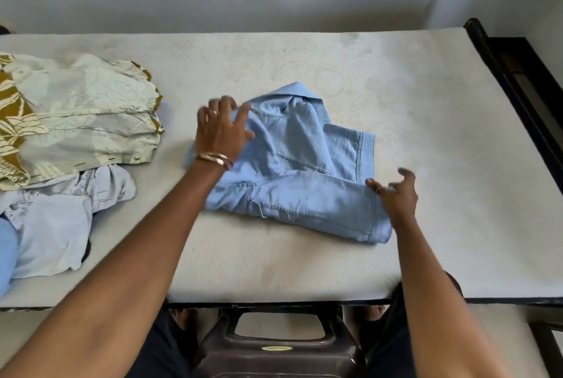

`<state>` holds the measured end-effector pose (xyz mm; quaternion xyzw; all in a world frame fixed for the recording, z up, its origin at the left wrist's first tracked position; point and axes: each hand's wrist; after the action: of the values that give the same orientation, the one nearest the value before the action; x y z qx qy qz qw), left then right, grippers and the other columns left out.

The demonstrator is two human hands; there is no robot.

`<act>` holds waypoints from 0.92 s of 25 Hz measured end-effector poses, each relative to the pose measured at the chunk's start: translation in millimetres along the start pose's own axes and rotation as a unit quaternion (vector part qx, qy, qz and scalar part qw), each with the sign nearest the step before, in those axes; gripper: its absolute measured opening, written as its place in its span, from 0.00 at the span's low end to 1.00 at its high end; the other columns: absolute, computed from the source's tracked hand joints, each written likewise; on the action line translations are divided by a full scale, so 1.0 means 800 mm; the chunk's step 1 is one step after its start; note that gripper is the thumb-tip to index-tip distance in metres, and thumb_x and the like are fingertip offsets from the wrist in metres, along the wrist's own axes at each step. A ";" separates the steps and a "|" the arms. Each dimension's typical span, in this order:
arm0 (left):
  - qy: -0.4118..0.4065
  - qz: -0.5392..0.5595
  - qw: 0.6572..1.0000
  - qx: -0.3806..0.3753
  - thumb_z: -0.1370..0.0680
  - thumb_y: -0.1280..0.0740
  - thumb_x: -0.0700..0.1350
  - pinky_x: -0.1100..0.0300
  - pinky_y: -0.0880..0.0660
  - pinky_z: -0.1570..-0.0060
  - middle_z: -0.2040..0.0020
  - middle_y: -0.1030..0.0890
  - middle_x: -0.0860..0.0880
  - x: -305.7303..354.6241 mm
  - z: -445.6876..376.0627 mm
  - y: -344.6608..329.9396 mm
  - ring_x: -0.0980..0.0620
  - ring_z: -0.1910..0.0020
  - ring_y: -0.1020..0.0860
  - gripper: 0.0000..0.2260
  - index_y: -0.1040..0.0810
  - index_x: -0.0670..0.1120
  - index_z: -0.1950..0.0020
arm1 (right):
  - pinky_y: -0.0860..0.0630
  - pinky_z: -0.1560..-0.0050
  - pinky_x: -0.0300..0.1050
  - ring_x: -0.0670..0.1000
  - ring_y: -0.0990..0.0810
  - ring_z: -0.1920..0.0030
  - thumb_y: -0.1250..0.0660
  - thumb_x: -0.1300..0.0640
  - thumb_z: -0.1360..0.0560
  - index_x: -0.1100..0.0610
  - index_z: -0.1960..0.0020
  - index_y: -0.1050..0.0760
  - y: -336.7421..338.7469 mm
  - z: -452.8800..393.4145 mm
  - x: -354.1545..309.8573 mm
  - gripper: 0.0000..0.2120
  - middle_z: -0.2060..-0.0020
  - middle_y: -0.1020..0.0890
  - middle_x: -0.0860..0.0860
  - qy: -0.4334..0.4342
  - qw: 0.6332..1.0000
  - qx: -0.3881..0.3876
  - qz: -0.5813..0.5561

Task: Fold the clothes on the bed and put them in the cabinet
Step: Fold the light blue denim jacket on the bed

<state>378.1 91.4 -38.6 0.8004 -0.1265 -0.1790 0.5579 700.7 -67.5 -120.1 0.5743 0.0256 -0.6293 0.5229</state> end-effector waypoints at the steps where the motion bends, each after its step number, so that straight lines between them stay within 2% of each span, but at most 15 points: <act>1: 0.008 0.040 0.999 -0.020 0.30 0.31 0.56 0.49 0.26 0.57 0.53 0.21 0.40 0.013 0.022 -0.014 0.39 0.55 0.21 0.18 0.21 0.44 0.49 | 0.31 0.36 0.50 0.60 0.27 0.36 0.22 0.47 0.32 0.59 0.27 0.38 -0.008 0.011 0.015 0.41 0.38 0.24 0.62 -0.044 0.999 0.018 -0.023; 2: 0.051 0.089 0.991 -0.084 0.26 0.34 0.57 0.50 0.24 0.58 0.55 0.20 0.38 0.021 0.049 -0.027 0.38 0.56 0.20 0.17 0.20 0.43 0.52 | 0.31 0.35 0.51 0.62 0.29 0.33 0.23 0.46 0.31 0.60 0.27 0.39 -0.017 0.023 0.033 0.41 0.34 0.27 0.64 -0.092 0.994 0.031 -0.054; 3: 0.128 0.132 0.965 -0.188 0.24 0.35 0.58 0.50 0.24 0.55 0.52 0.19 0.38 0.026 0.082 -0.043 0.38 0.53 0.20 0.19 0.19 0.42 0.50 | 0.31 0.35 0.51 0.62 0.29 0.32 0.24 0.45 0.30 0.62 0.27 0.38 -0.021 0.037 0.047 0.40 0.33 0.28 0.63 -0.139 0.986 0.041 -0.084; 5: 0.320 0.202 0.875 -0.302 0.26 0.32 0.58 0.49 0.26 0.46 0.43 0.21 0.36 0.017 0.149 -0.071 0.37 0.44 0.22 0.22 0.22 0.43 0.40 | 0.28 0.43 0.49 0.59 0.24 0.40 0.25 0.44 0.30 0.64 0.34 0.29 -0.026 0.054 0.077 0.34 0.41 0.22 0.60 -0.167 0.978 0.043 -0.117; 7: 0.497 0.286 0.774 -0.269 0.29 0.26 0.54 0.46 0.28 0.42 0.38 0.26 0.33 0.002 0.180 -0.086 0.34 0.40 0.25 0.31 0.32 0.43 0.32 | 0.27 0.57 0.46 0.55 0.23 0.56 0.23 0.45 0.32 0.67 0.46 0.22 -0.027 0.061 0.098 0.28 0.58 0.20 0.54 -0.136 0.983 0.008 -0.120; 8: 0.543 0.325 0.737 -0.238 0.31 0.23 0.51 0.46 0.29 0.41 0.36 0.28 0.33 -0.003 0.180 -0.092 0.33 0.39 0.27 0.36 0.37 0.45 0.29 | 0.26 0.59 0.48 0.56 0.22 0.58 0.21 0.47 0.34 0.66 0.52 0.22 -0.027 0.061 0.103 0.24 0.61 0.21 0.52 -0.115 0.987 0.001 -0.110; 9: 0.554 0.347 0.723 -0.223 0.32 0.22 0.49 0.46 0.29 0.40 0.35 0.30 0.33 -0.008 0.173 -0.097 0.33 0.38 0.28 0.39 0.39 0.47 0.27 | 0.23 0.57 0.51 0.58 0.21 0.57 0.21 0.48 0.34 0.63 0.55 0.22 -0.026 0.062 0.103 0.20 0.61 0.20 0.52 -0.079 0.992 0.012 -0.098; 10: 0.534 0.339 0.743 -0.219 0.33 0.21 0.49 0.45 0.30 0.40 0.35 0.31 0.33 -0.014 0.164 -0.101 0.33 0.38 0.29 0.38 0.36 0.48 0.27 | 0.22 0.53 0.54 0.59 0.20 0.54 0.21 0.48 0.34 0.59 0.57 0.22 -0.025 0.062 0.100 0.17 0.59 0.19 0.53 -0.035 0.995 0.032 -0.084; 11: 0.490 0.319 0.781 -0.221 0.33 0.21 0.50 0.46 0.30 0.40 0.37 0.30 0.34 -0.020 0.156 -0.109 0.33 0.39 0.29 0.34 0.30 0.47 0.31 | 0.21 0.51 0.56 0.59 0.20 0.52 0.22 0.48 0.33 0.56 0.58 0.23 -0.025 0.059 0.094 0.15 0.57 0.19 0.53 0.013 0.995 0.043 -0.086; 13: 0.389 0.300 0.855 -0.167 0.34 0.21 0.48 0.49 0.29 0.45 0.42 0.25 0.36 -0.025 0.145 -0.112 0.35 0.43 0.27 0.23 0.19 0.38 0.45 | 0.24 0.56 0.52 0.54 0.22 0.57 0.25 0.51 0.28 0.56 0.56 0.25 -0.021 0.056 0.069 0.12 0.58 0.20 0.54 0.079 0.983 0.009 -0.167; 15: 0.348 0.357 0.863 -0.079 0.33 0.22 0.44 0.56 0.31 0.54 0.50 0.20 0.37 -0.027 0.134 -0.105 0.41 0.53 0.23 0.16 0.18 0.34 0.52 | 0.28 0.64 0.47 0.53 0.26 0.63 0.30 0.54 0.23 0.59 0.55 0.28 -0.015 0.050 0.045 0.10 0.62 0.22 0.56 0.119 0.970 -0.019 -0.210; 17: 0.334 0.410 0.847 -0.051 0.28 0.25 0.44 0.60 0.36 0.61 0.59 0.20 0.37 -0.034 0.124 -0.091 0.46 0.61 0.26 0.12 0.20 0.35 0.55 | 0.28 0.66 0.47 0.51 0.25 0.64 0.33 0.52 0.21 0.57 0.54 0.29 -0.010 0.043 0.030 0.09 0.62 0.22 0.53 0.138 0.972 -0.018 -0.187; 19: 0.299 0.400 0.865 -0.047 0.25 0.31 0.49 0.58 0.35 0.62 0.63 0.21 0.37 -0.050 0.120 -0.090 0.44 0.64 0.24 0.14 0.22 0.37 0.56 | 0.29 0.66 0.46 0.46 0.26 0.65 0.35 0.51 0.20 0.56 0.53 0.30 -0.002 0.034 0.028 0.10 0.63 0.23 0.50 0.153 0.981 -0.010 -0.122; 21: 0.273 0.341 0.895 -0.088 0.23 0.33 0.50 0.53 0.31 0.59 0.58 0.19 0.33 -0.072 0.127 -0.099 0.36 0.58 0.20 0.16 0.21 0.37 0.51 | 0.33 0.67 0.45 0.47 0.29 0.68 0.38 0.52 0.19 0.58 0.52 0.33 0.007 0.030 0.033 0.10 0.66 0.26 0.50 0.163 0.986 0.007 -0.034; 23: 0.263 0.276 0.904 -0.195 0.21 0.34 0.51 0.49 0.28 0.54 0.50 0.20 0.31 -0.084 0.155 -0.114 0.32 0.51 0.21 0.17 0.22 0.38 0.43 | 0.33 0.66 0.48 0.57 0.25 0.64 0.39 0.53 0.18 0.60 0.48 0.33 0.010 0.026 0.051 0.10 0.62 0.23 0.56 0.114 0.990 -0.015 0.079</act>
<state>264.2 44.6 -153.0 0.6270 -0.1537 0.1781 0.7427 700.2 -110.0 -139.1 0.6342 0.0489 -0.5160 0.5737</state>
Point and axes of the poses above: each hand's wrist, its own z-axis away from the middle knuckle, its own y-axis out of the back of the hand, x = y × z
